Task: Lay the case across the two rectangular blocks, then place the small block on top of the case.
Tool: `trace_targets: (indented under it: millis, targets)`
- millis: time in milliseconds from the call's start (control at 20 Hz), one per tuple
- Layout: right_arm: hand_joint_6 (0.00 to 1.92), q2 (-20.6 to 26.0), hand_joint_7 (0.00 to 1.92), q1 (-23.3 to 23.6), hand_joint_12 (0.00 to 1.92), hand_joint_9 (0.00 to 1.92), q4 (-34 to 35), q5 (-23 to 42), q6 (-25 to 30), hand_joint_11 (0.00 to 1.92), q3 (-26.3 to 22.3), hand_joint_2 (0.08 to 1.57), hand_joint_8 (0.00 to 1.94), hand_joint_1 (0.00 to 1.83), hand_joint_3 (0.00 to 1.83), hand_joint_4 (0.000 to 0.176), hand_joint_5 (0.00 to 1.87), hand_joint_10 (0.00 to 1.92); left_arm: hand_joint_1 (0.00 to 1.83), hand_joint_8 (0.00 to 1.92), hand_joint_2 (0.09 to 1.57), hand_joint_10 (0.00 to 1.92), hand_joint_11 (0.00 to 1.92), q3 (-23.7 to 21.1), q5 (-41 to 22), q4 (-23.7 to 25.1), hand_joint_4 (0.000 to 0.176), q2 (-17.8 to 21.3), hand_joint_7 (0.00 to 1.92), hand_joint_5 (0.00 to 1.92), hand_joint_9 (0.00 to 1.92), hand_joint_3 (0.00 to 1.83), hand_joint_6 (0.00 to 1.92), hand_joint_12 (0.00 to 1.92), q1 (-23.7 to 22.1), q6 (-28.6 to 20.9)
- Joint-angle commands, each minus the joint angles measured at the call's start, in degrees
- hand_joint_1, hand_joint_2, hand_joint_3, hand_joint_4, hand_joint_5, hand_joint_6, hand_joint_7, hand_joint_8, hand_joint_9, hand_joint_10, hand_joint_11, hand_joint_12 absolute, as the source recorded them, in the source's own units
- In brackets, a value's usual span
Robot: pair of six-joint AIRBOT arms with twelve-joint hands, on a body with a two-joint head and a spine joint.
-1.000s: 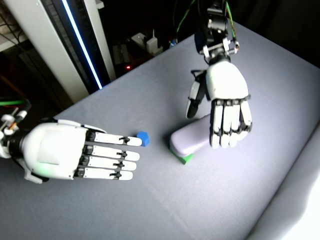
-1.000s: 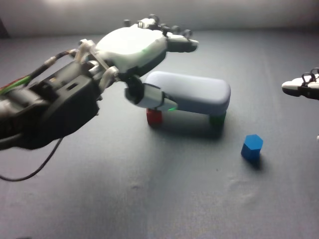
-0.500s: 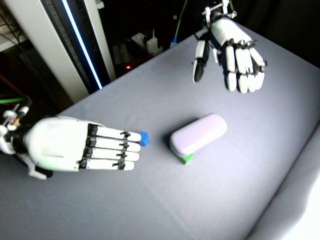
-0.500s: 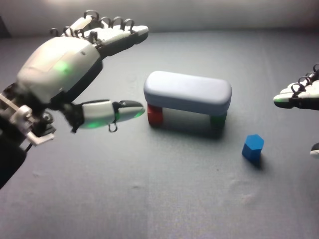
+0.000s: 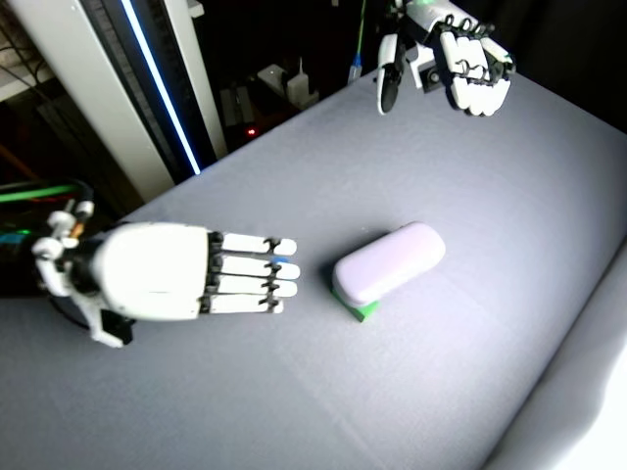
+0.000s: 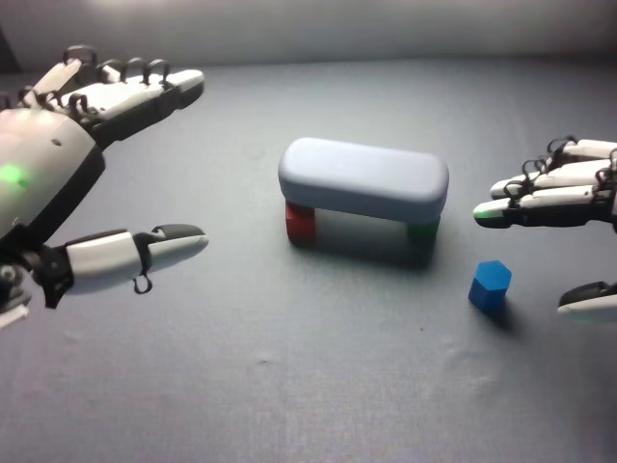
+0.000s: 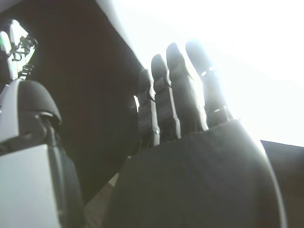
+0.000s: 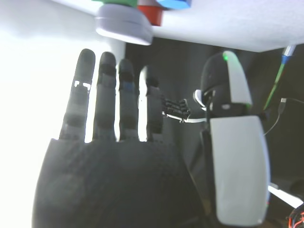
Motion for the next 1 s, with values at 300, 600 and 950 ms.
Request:
trace_targets:
  millis: [300,600,950]
  targets:
    - [0.00,-3.70,0.39,3.72,1.05,0.49,-3.59,-1.35,3.73,0.16,3.44,1.09,0.00,0.82,0.00,0.023,0.36,0.01,0.87,0.00,0.95,0.00,0.06,0.22,-7.34,-0.85,0.000,-0.36,0.44,0.40,0.41,0.00,0.00,0.97,1.16,-1.06]
    - [0.01,-5.97,0.42,5.57,0.96,0.56,-7.39,-5.64,3.79,0.29,4.78,1.08,0.01,0.92,0.00,0.016,0.37,0.02,0.85,0.00,0.97,0.00,0.05,0.46,-7.25,-0.87,0.000,-0.62,0.44,0.39,0.42,0.01,0.00,0.97,1.13,-1.38]
    - [0.01,-7.74,0.64,6.65,1.19,0.72,-9.34,-8.42,3.79,0.29,5.96,1.06,0.02,1.02,0.00,0.000,0.59,0.04,0.88,0.00,0.97,0.01,0.01,0.55,-7.32,-0.93,0.000,-0.85,0.46,0.41,0.43,0.00,0.00,1.08,1.14,-1.68]
